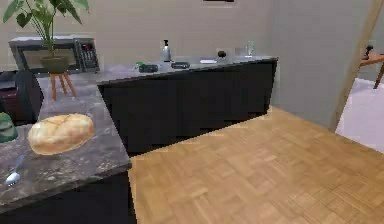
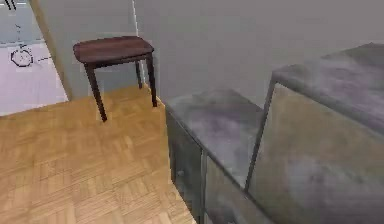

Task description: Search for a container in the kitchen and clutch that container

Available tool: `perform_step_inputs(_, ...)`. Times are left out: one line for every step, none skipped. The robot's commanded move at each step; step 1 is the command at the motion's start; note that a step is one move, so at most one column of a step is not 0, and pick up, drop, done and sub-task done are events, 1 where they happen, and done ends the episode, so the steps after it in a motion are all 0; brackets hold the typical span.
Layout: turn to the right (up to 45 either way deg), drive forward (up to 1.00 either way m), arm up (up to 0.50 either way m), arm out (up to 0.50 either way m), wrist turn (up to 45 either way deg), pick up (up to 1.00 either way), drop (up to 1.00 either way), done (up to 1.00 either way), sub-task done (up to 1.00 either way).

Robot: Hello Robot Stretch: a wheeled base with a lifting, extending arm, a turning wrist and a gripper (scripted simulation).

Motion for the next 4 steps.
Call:
perform_step_inputs(-45.0,0.00,0.00,0.00,0.0,0.00,0.00,0.00,0.00)
perform_step_inputs(-36.0,0.00,0.00,0.00,0.0,0.00,0.00,0.00,0.00)
perform_step_inputs(0.0,0.75,0.00,0.00,0.0,0.00,0.00,0.00,0.00)
perform_step_inputs(-39.0,0.00,0.00,0.00,0.0,0.00,0.00,0.00,0.00)
